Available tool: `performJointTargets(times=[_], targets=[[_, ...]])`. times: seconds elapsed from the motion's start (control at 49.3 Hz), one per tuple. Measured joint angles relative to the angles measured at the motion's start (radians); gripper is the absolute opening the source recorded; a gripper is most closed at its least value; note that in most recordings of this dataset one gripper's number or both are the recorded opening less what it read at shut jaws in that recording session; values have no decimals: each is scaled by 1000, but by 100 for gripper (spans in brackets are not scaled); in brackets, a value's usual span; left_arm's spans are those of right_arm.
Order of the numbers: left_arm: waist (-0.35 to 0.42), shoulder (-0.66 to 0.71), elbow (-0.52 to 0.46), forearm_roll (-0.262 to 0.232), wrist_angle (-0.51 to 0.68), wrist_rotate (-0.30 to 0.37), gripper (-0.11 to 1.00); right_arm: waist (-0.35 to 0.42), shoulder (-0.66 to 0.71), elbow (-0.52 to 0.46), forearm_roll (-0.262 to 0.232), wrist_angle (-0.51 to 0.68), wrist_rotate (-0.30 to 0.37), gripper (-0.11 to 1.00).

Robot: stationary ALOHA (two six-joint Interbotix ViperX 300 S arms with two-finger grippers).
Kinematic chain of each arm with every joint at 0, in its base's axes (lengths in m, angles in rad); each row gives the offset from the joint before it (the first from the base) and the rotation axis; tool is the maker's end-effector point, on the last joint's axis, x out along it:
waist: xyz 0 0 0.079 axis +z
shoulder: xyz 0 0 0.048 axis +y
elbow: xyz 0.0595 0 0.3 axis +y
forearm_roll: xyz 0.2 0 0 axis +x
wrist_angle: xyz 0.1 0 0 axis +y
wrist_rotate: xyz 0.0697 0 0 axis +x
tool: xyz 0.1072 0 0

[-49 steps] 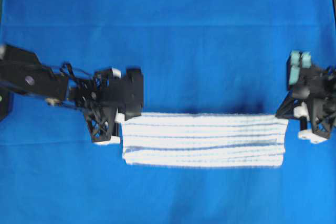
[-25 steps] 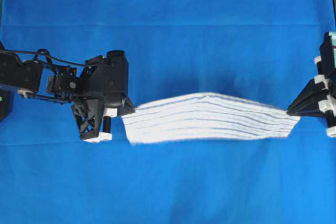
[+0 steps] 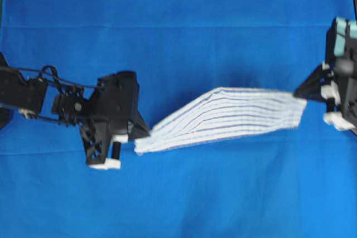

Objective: Fold the blue towel.
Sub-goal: 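Lift the folded strip and rotate it vertical, right gripper moving upward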

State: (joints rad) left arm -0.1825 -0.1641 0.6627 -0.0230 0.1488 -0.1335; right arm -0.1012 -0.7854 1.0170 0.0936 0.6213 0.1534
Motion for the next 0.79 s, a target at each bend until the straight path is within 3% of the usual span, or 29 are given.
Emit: performJointTargets(times=[0.284, 0.791], targets=[[-49, 97, -126, 0, -51, -2, 2, -207, 84, -32, -84, -80, 0, 1], [-58, 327, -394, 0, -127, 14, 2, -341, 210, -123, -156, -230, -5, 1]])
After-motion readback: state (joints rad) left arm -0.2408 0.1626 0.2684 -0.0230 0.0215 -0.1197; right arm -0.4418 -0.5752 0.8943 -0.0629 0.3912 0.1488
